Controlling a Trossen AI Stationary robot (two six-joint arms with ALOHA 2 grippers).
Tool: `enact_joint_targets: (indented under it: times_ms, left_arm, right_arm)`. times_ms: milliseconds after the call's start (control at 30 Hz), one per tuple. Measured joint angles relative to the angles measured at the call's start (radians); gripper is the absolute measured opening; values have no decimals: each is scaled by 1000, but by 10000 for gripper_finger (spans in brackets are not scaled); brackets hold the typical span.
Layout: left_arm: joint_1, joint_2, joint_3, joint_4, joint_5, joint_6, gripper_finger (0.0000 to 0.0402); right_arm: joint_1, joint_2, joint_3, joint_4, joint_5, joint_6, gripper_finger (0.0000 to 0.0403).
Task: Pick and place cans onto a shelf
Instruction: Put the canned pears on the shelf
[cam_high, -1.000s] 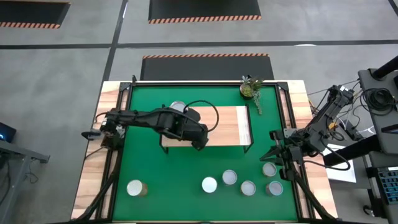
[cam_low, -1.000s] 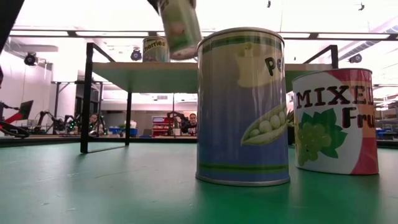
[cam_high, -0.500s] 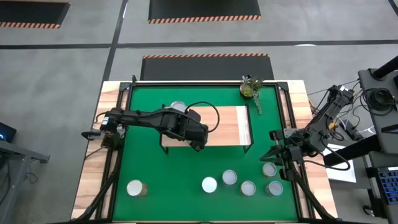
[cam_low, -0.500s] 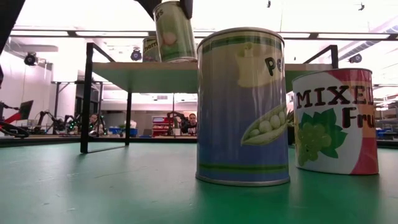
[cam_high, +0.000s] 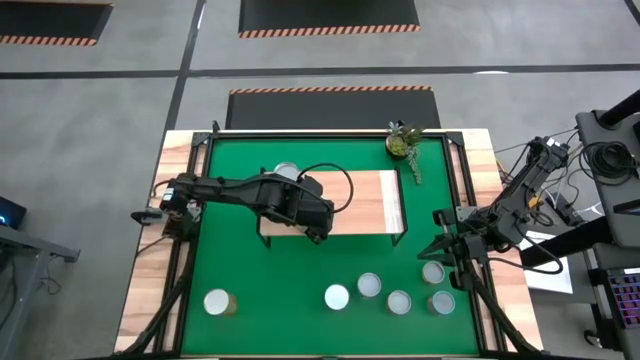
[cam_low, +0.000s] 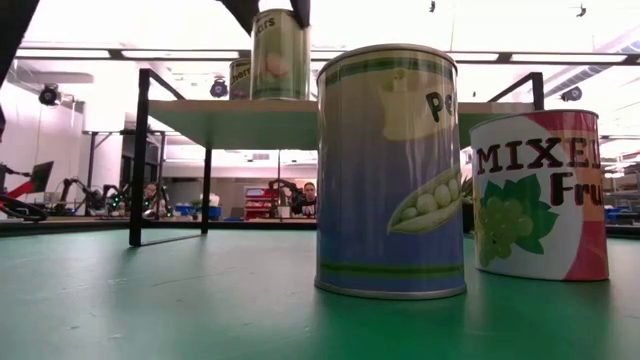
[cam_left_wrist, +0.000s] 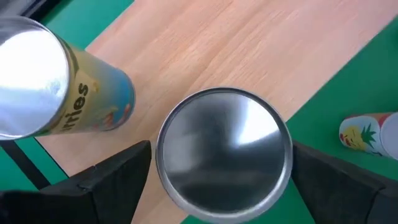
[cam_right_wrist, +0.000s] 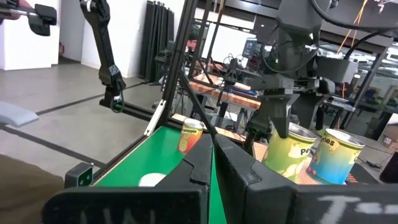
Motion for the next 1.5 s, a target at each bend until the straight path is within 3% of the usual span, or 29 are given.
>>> enact_joint_targets:
  times_ms: [233, 367, 567, 667, 767, 967, 1267, 1500]
  left_arm:
    - [-127, -36, 0, 3, -193, 101, 352]
    - [-278, -44, -5, 96, -342, 342, 345]
    - [-500, -45, -153, 555, -413, 868, 309]
    - [-564, -58, -263, 827, -442, 1076, 282]
    - [-589, -86, -385, 999, -461, 1226, 249]
    - [-552, -219, -678, 1171, -471, 1244, 167]
    - [-543, -565, -1080, 1379, -496, 1209, 22]
    - [-542, -776, -1283, 1520, -598, 1133, 8]
  right_arm:
    - [0, 0, 0, 3, 24, 25, 9]
    - [0, 15, 0, 13, 104, 48, 9]
    - [-28, 92, 0, 115, 207, 53, 9]
    - [-74, 140, 0, 173, 217, 57, 9]
    - [-142, 177, 13, 160, 214, 104, 9]
    - [-289, 270, 129, 9, 154, 224, 9]
    - [-465, 436, 324, -193, 62, 321, 9]
    - [-572, 583, 431, -198, -88, 332, 9]
